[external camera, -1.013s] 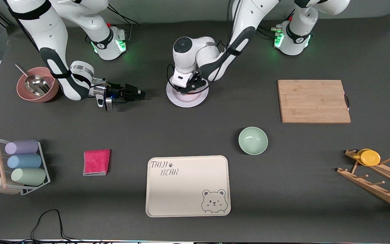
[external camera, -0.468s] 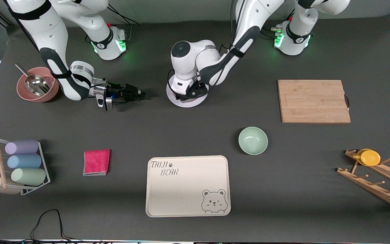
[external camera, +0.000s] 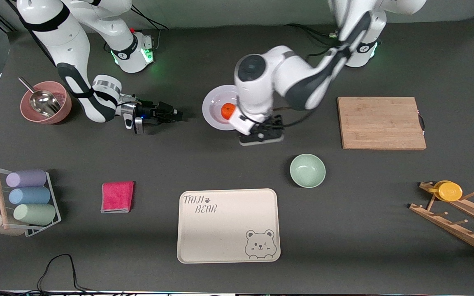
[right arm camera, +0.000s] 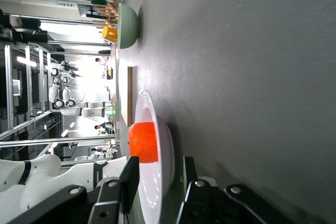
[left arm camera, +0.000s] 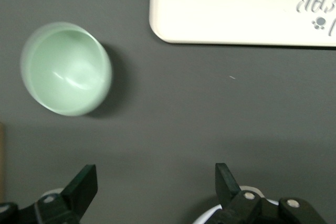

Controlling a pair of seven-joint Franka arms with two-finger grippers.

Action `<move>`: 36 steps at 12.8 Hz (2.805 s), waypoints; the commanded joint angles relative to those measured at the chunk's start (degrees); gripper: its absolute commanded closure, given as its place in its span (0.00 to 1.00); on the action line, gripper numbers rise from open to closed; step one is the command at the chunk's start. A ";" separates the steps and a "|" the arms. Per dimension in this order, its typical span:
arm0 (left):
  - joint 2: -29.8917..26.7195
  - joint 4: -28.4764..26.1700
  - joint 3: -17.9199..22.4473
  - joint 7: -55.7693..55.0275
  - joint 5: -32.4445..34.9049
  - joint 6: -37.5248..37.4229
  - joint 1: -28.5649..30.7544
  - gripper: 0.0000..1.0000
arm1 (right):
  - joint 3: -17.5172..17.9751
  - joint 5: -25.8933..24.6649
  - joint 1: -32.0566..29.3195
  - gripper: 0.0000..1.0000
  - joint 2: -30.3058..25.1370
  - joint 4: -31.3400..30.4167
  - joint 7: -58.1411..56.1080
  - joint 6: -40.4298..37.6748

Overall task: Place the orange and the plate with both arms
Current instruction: 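Withdraw the left gripper to its side while the right gripper grips the plate rim, then slide the plate with the right gripper toward the bear tray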

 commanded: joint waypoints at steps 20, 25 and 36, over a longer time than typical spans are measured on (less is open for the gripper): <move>-24.69 -2.44 2.97 50.71 -13.47 -17.31 39.19 0.00 | 10.98 23.19 7.01 0.59 6.99 2.60 -10.54 0.64; -25.22 -4.99 3.06 50.02 -13.56 -19.24 39.37 0.00 | 10.99 23.20 6.92 0.77 7.07 2.60 -12.20 0.99; -30.41 -10.09 2.89 51.77 -14.27 -21.79 39.80 0.00 | 10.99 22.15 4.11 1.00 0.78 2.34 -4.95 -3.05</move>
